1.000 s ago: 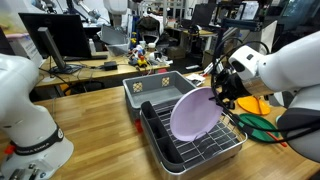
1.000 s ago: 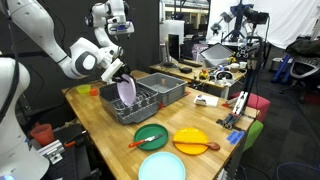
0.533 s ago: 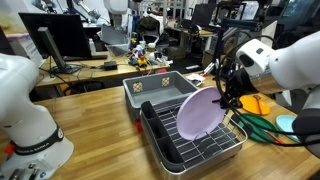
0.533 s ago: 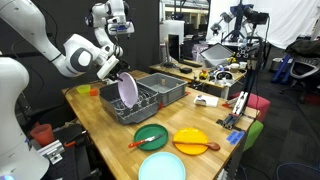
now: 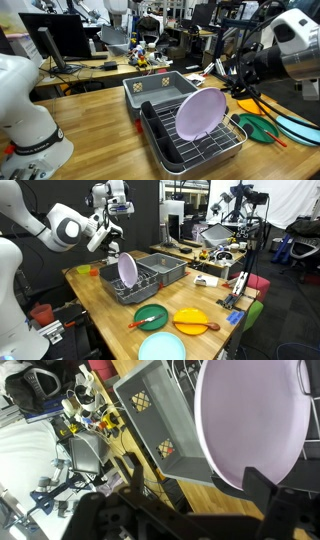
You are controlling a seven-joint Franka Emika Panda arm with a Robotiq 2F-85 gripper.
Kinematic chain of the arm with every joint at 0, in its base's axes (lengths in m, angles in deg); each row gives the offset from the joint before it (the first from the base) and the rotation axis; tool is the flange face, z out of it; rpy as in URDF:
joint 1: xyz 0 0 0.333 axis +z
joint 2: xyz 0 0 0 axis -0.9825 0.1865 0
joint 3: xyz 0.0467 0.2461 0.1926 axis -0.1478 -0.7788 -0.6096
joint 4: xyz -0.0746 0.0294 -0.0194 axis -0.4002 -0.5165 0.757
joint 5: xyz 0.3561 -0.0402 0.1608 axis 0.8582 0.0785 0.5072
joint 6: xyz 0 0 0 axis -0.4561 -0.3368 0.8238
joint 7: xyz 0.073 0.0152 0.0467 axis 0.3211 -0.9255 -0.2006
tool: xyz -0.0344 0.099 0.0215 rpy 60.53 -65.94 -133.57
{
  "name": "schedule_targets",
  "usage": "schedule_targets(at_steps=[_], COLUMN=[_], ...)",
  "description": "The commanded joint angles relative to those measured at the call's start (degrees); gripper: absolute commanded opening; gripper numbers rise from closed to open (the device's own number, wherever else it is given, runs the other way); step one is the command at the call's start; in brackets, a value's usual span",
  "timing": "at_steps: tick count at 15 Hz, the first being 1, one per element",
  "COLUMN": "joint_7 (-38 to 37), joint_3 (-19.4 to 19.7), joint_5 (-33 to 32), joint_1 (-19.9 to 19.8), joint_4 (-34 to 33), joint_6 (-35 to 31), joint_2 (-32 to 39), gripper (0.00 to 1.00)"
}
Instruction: Place the knife on the green plate then put the pink plate on the dish rack
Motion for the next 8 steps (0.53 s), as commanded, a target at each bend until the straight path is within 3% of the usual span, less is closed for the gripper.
schedule_targets(at_steps=[1, 8], joint_7=[-6.9, -9.5], joint_3=[4.3, 4.4], joint_5=[-5.5, -8.0], joint_1=[2.5, 2.2], joint_4=[1.2, 1.0], joint_6=[0.0, 0.1], joint_2=[2.0, 2.3], gripper=[1.00, 1.00])
